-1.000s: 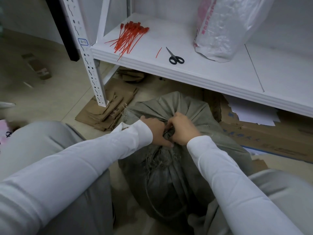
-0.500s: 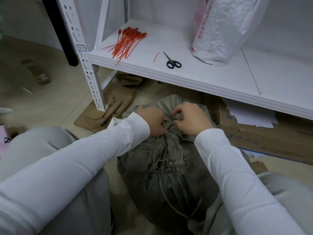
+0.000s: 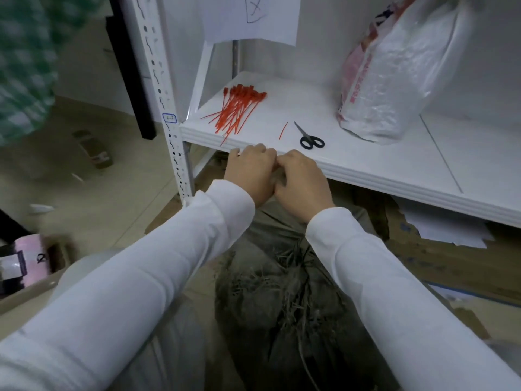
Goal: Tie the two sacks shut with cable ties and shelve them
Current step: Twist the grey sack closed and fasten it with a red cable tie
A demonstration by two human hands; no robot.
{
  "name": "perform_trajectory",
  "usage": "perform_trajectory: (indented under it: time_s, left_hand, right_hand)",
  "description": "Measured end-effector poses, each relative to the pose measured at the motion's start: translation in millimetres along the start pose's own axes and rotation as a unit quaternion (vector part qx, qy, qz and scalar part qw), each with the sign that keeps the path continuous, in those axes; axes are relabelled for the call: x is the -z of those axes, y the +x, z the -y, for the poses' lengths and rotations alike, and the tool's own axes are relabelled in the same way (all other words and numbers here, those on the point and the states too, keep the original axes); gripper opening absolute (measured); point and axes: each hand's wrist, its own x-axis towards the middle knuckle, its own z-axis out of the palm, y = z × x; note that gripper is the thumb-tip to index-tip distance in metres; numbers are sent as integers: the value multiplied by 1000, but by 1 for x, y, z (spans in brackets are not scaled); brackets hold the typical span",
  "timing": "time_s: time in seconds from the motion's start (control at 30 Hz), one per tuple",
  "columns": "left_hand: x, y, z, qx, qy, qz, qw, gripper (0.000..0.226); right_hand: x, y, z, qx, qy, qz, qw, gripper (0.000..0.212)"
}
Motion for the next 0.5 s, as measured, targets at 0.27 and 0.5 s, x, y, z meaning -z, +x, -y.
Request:
perform_trajectory:
  time_s: [0.27, 0.5]
  left_hand:
    - [0, 35, 51, 48, -35, -25, 998, 31]
    - [-33, 72, 99, 202, -77, 21, 976, 26]
  right_hand:
    - [-25, 60, 12, -50, 1, -4, 999, 28]
    - [-49, 88, 10, -113, 59, -5, 992, 27]
